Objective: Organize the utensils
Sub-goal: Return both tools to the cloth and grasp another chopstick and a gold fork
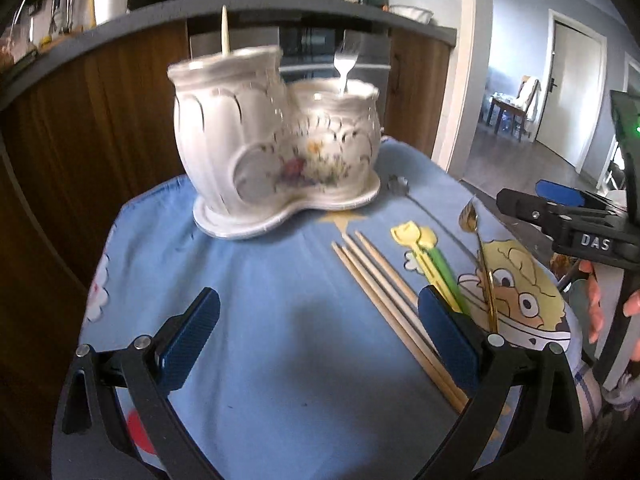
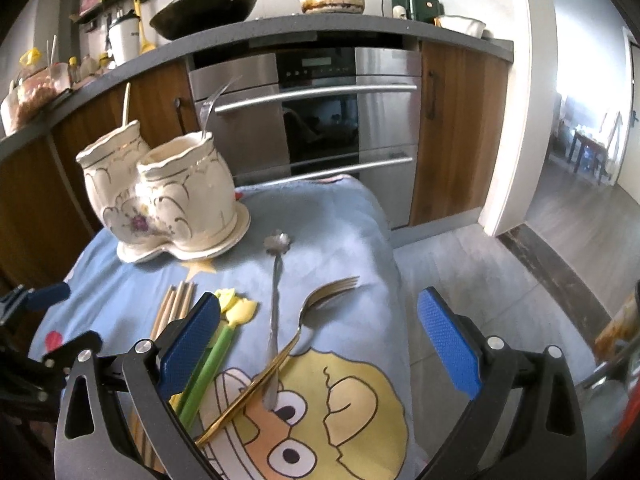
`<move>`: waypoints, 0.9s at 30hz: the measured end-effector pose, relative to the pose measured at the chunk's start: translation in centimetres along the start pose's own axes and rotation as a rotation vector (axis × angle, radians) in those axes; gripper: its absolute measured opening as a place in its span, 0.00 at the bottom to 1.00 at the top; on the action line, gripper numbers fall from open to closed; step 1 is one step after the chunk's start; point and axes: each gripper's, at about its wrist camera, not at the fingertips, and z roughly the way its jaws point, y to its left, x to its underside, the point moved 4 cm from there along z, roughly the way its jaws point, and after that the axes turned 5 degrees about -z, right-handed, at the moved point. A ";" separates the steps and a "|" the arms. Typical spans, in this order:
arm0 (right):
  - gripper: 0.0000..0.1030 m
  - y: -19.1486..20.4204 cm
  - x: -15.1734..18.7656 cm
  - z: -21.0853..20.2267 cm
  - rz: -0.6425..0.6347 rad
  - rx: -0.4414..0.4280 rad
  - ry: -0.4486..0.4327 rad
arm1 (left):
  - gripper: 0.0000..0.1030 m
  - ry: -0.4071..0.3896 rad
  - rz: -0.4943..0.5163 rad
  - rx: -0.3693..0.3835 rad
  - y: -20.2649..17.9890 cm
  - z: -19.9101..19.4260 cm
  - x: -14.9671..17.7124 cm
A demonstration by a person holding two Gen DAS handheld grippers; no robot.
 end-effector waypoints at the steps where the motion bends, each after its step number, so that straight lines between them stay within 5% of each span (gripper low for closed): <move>1: 0.95 0.1 0.2 0.2 -0.001 -0.001 0.007 | 0.95 0.011 -0.002 -0.006 -0.1 0.3 0.3; 13: 0.95 0.3 1.0 0.7 0.002 -0.013 0.026 | 0.90 0.143 -0.022 -0.026 -0.8 2.6 2.2; 27: 0.95 0.3 1.4 1.3 -0.004 -0.003 0.043 | 0.77 0.158 -0.018 -0.047 -1.4 2.6 1.9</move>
